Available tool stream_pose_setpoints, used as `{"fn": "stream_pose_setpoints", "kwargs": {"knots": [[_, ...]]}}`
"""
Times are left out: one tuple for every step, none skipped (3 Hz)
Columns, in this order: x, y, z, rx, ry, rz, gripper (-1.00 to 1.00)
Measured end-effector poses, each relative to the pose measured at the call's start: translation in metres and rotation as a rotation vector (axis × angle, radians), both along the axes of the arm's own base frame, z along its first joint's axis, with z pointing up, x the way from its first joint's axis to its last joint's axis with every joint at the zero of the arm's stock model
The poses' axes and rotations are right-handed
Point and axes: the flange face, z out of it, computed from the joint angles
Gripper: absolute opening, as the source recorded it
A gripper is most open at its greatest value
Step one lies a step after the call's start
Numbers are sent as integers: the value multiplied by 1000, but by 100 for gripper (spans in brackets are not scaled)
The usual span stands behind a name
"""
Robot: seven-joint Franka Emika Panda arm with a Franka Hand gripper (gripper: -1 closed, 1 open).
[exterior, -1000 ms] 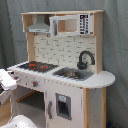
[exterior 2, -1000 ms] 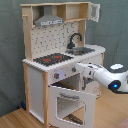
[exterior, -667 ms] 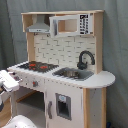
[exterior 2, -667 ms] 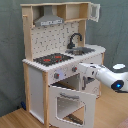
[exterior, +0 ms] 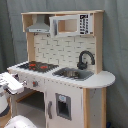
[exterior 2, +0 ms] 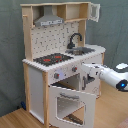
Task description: Play with the kitchen
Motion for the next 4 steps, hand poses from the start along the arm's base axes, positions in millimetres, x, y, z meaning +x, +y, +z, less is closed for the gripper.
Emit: {"fn": "stream_pose_setpoints", "kwargs": {"knots": [[7, -14, -10, 1, 25, 41, 100], [18, -22, -19, -2, 58, 80, 100], [31, -28, -26, -15, 89, 108, 100], [45, -33, -35, -43, 121, 129, 100]]}}
